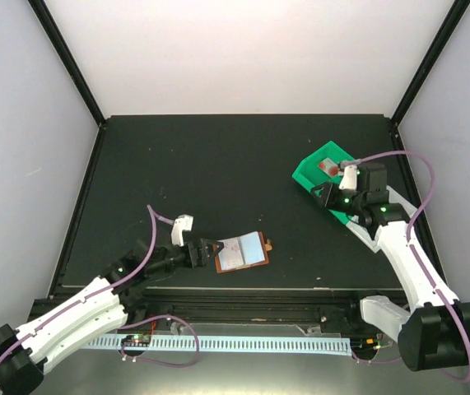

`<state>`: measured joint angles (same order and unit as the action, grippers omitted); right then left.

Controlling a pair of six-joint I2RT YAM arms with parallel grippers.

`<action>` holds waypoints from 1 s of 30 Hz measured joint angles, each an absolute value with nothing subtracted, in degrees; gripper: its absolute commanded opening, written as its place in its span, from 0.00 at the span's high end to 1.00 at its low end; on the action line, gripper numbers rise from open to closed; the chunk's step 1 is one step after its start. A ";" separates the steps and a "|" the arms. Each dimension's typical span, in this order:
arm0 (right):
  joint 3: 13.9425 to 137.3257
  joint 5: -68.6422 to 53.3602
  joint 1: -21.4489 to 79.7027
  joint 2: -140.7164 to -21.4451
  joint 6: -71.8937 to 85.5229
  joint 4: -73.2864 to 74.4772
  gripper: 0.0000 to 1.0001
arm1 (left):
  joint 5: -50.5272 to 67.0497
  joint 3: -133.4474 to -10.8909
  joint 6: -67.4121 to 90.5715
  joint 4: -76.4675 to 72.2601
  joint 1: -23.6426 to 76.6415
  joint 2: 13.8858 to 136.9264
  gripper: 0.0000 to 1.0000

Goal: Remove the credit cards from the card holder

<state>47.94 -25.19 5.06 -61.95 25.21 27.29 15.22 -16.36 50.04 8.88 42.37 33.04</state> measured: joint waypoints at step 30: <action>30.30 -22.22 41.63 -67.31 40.77 6.59 0.71 | 21.67 -11.27 54.39 -7.49 40.88 50.68 0.03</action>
